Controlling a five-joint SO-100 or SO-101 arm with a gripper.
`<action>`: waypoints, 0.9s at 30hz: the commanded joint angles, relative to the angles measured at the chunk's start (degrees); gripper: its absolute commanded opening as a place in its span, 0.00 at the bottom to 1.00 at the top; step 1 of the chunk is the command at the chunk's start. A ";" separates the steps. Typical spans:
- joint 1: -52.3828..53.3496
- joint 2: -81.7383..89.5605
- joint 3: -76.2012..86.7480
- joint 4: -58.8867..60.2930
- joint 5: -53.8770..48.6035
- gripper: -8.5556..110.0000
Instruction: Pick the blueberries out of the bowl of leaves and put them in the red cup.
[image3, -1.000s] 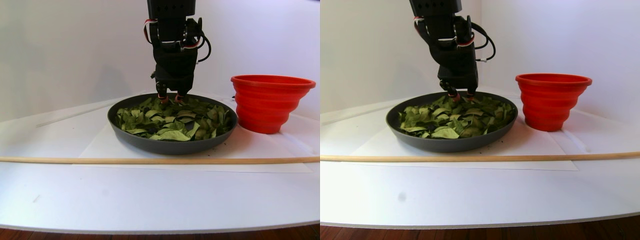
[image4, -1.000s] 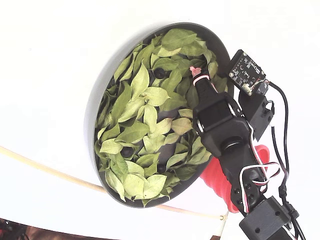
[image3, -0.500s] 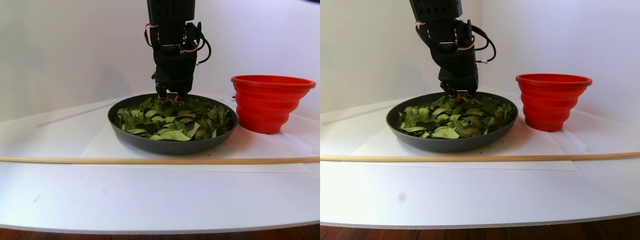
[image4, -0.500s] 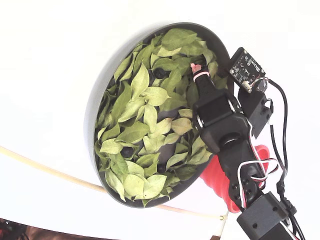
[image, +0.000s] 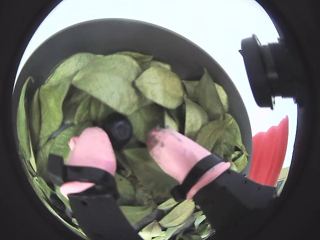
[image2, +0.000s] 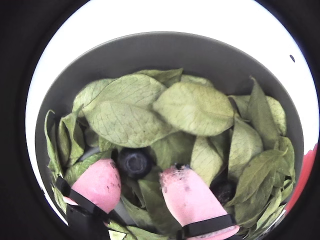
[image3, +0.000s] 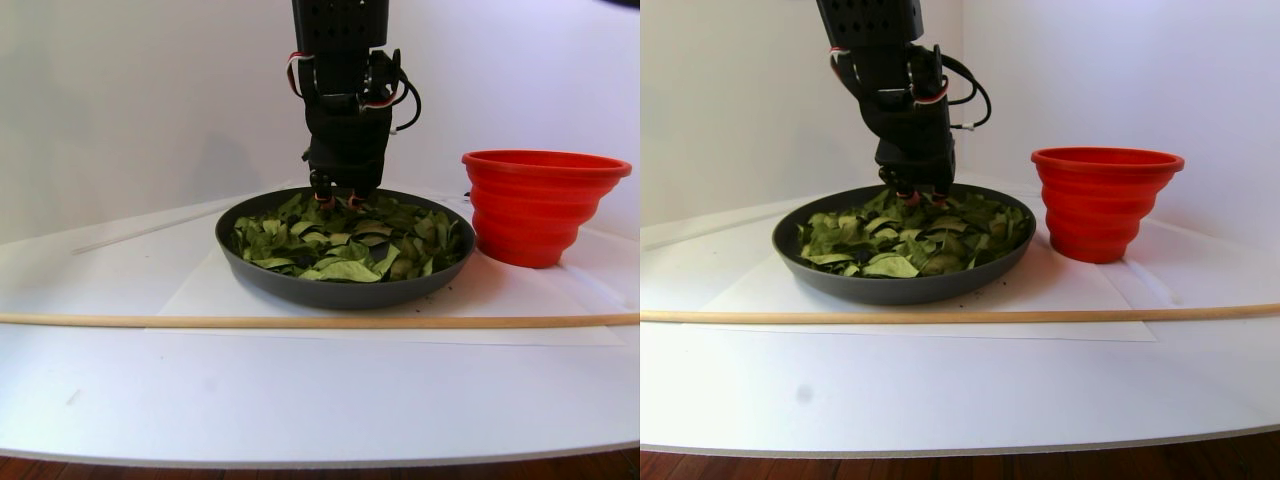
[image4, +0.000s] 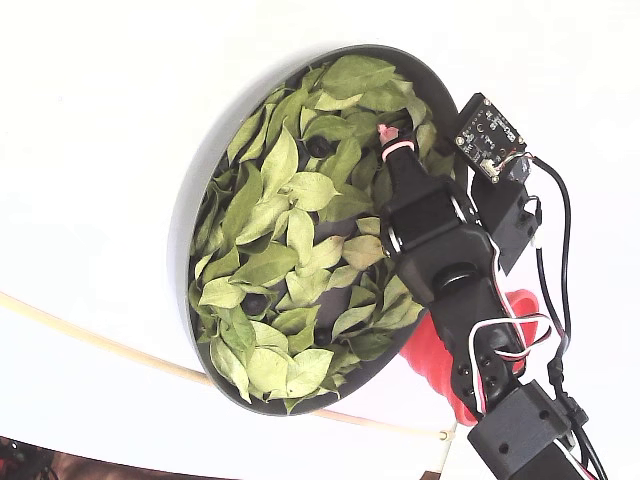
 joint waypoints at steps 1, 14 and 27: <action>-0.18 0.79 -2.20 -1.32 0.70 0.20; 0.00 -0.09 -2.29 -2.02 0.44 0.20; -0.09 0.97 -0.79 -2.02 -1.14 0.16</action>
